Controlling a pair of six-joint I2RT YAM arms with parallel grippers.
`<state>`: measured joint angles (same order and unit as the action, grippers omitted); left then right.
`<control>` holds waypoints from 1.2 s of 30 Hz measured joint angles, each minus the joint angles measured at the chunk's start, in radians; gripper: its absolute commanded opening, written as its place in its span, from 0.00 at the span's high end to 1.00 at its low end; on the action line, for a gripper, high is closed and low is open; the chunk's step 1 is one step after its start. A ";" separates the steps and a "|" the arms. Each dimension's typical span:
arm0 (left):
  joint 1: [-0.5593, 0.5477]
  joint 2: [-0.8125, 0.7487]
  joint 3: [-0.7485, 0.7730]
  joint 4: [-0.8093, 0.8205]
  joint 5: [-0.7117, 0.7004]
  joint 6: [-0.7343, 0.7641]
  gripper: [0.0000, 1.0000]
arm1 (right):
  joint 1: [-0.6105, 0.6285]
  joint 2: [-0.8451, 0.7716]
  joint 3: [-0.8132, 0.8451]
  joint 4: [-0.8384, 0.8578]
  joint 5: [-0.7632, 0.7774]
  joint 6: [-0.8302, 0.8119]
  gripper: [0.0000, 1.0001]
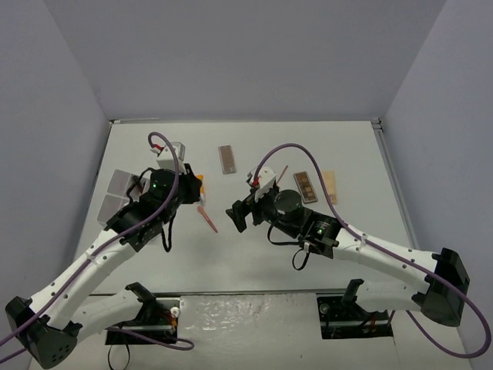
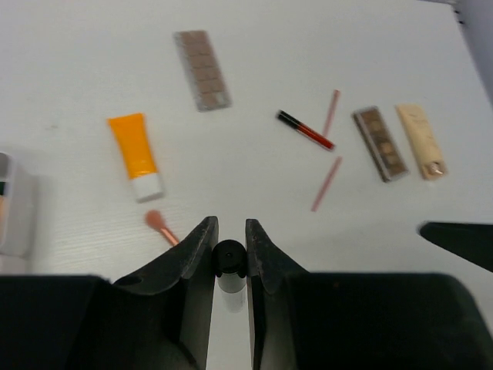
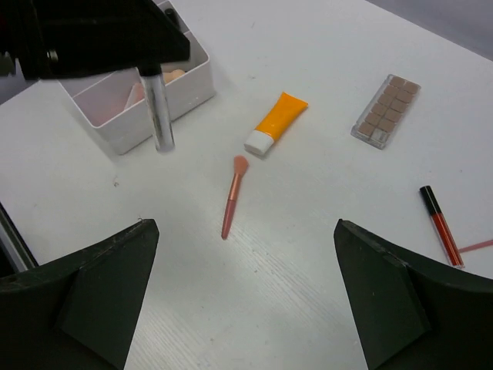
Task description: Organize the makeup
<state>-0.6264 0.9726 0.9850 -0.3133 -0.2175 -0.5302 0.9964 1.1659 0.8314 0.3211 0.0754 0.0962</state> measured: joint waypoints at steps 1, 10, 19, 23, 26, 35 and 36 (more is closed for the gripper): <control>0.030 0.001 0.002 -0.006 -0.027 0.025 1.00 | -0.006 -0.004 -0.001 -0.011 0.004 -0.003 0.03; 0.457 0.108 0.002 0.085 -0.135 0.189 1.00 | -0.066 -0.100 -0.076 -0.059 0.038 -0.020 0.02; 0.563 0.391 0.005 0.216 -0.125 0.270 1.00 | -0.092 -0.151 -0.149 -0.111 0.048 -0.036 0.02; 0.568 0.421 0.004 0.274 -0.132 0.293 0.99 | -0.113 -0.180 -0.151 -0.116 0.048 -0.042 0.02; 0.579 0.423 -0.005 0.326 -0.138 0.303 1.00 | -0.123 -0.189 -0.151 -0.116 0.048 -0.043 0.02; 0.601 0.431 -0.082 0.411 -0.154 0.338 0.91 | -0.132 -0.187 -0.151 -0.117 0.050 -0.044 0.02; 0.601 0.431 -0.089 0.412 -0.154 0.340 0.87 | -0.132 -0.186 -0.151 -0.117 0.051 -0.044 0.02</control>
<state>-0.0257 1.4036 0.8964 0.0988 -0.3714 -0.1901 0.8641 0.9799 0.6804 0.2042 0.1266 0.0525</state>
